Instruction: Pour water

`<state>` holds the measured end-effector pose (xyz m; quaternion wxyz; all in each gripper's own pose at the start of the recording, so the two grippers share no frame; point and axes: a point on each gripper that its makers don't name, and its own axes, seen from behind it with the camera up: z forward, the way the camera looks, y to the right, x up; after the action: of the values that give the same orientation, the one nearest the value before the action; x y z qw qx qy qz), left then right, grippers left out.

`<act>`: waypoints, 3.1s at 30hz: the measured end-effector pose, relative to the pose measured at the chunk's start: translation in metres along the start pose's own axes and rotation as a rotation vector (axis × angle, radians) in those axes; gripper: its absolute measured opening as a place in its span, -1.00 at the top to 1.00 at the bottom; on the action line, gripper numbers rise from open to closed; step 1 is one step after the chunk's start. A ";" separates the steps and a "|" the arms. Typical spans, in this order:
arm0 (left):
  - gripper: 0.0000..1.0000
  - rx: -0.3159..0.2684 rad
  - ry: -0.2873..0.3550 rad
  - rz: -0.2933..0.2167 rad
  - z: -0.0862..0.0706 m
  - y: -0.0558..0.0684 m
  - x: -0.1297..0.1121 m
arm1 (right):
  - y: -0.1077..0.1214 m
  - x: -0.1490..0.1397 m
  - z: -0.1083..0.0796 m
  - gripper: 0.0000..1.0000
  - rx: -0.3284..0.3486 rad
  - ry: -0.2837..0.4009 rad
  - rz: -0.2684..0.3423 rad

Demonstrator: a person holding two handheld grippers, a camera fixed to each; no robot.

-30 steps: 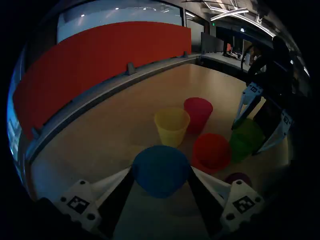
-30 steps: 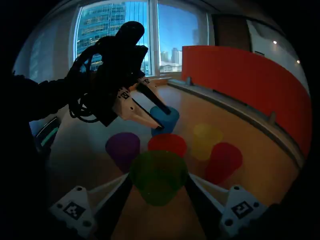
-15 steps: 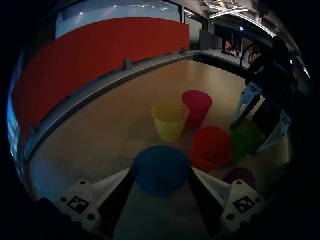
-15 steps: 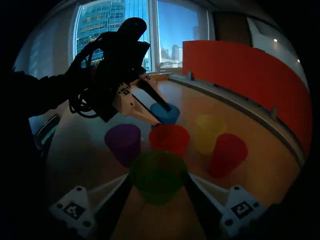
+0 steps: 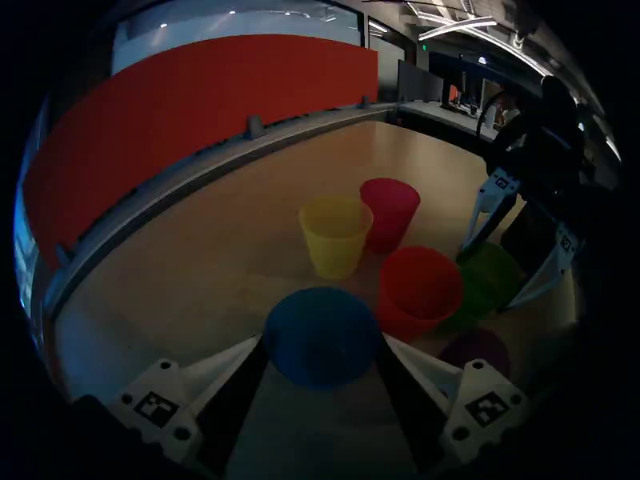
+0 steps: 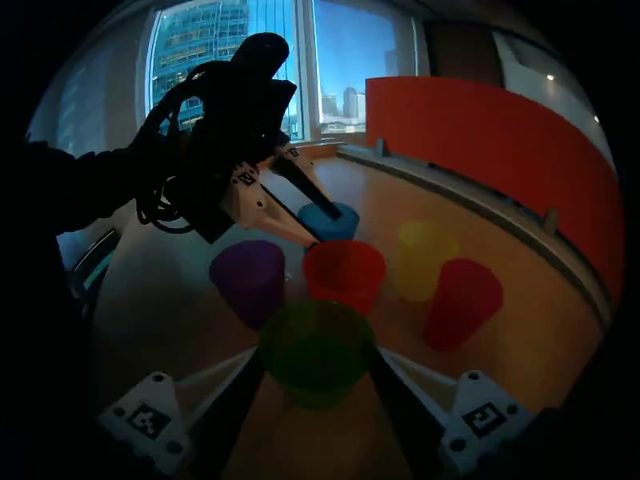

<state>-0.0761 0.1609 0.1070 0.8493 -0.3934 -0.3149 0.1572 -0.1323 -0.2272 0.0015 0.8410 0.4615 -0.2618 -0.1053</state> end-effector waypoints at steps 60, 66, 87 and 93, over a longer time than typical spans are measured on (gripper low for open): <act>-0.77 0.121 0.070 -0.059 -0.093 0.005 -0.023 | -0.013 0.024 -0.083 -0.99 -0.153 0.127 0.030; -0.78 0.142 0.099 -0.082 -0.105 0.011 -0.026 | -0.011 0.027 -0.097 -0.99 -0.192 0.165 0.052; -0.77 0.362 0.295 -0.174 -0.152 0.005 -0.026 | 0.037 0.020 -0.144 -0.98 -0.466 0.298 0.150; -0.77 0.423 0.370 -0.211 -0.166 0.003 -0.021 | 0.061 0.014 -0.159 -0.99 -0.587 0.328 0.179</act>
<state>0.0171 0.0580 0.0145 0.9671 -0.1946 -0.1541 0.0559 -0.0391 -0.0845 -0.0122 0.9747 0.1859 -0.1212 -0.0265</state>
